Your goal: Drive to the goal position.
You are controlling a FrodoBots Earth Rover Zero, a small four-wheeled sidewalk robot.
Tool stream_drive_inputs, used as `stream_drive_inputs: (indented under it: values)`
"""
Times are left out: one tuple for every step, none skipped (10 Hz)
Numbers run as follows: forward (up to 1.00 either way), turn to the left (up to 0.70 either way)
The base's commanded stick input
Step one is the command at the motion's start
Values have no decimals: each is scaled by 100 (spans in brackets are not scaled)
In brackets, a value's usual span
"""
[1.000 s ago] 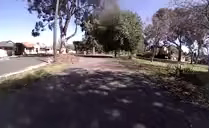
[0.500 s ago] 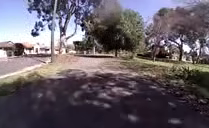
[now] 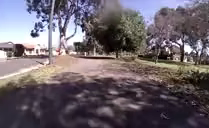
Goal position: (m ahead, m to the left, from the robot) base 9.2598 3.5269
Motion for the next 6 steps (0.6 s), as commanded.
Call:
stream_drive_inputs:
  values:
    - [70, 3]
    - [70, 3]
    - [70, 2]
    - [70, 2]
    - [70, 2]
    - [70, 2]
